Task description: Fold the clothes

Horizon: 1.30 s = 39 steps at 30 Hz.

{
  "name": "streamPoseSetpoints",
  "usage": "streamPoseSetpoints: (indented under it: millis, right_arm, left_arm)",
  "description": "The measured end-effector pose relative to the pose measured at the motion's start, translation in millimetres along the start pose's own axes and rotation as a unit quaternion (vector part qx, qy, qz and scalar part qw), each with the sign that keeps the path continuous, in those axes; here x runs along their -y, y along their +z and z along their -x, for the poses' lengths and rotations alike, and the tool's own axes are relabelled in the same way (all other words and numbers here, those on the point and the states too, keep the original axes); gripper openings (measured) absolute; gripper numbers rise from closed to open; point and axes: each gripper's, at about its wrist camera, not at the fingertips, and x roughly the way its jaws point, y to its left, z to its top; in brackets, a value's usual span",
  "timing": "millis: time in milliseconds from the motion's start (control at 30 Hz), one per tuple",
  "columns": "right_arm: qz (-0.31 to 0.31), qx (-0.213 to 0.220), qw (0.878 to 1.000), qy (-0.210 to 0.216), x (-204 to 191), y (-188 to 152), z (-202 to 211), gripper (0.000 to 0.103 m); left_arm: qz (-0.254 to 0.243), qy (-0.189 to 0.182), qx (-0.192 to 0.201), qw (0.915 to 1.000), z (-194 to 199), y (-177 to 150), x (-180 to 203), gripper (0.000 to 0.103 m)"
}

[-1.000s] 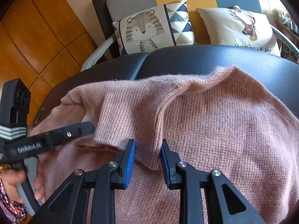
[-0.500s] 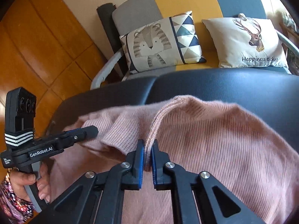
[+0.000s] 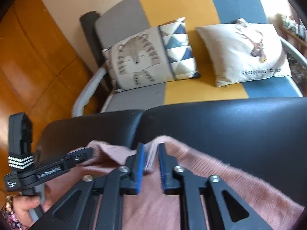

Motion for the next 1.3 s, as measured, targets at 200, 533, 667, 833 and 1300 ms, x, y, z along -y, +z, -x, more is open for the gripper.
streamPoseSetpoints:
  millis: [200, 533, 667, 833, 1300]
  right_arm:
    - [0.014, 0.012, 0.997, -0.072, 20, -3, 12, 0.021]
    - [0.107, -0.053, 0.992, -0.029, -21, -59, 3, 0.021]
    - [0.139, -0.064, 0.988, -0.017, -40, -55, -17, 0.021]
    - [0.18, -0.064, 0.981, -0.025, -60, -34, -38, 0.021]
    - [0.139, -0.042, 0.987, -0.066, -11, -14, -30, 0.021]
  left_arm:
    - [-0.039, 0.005, 0.033, 0.9987, 13, -6, -12, 0.027]
    - [0.006, -0.021, 0.072, 0.9971, 48, 5, -16, 0.027]
    - [-0.051, -0.017, 0.051, 0.9972, 42, -43, 1, 0.027]
    - [-0.152, 0.014, 0.01, 0.9883, 9, -82, 33, 0.027]
    - [-0.181, 0.087, 0.061, 0.9777, -24, -34, 28, 0.037]
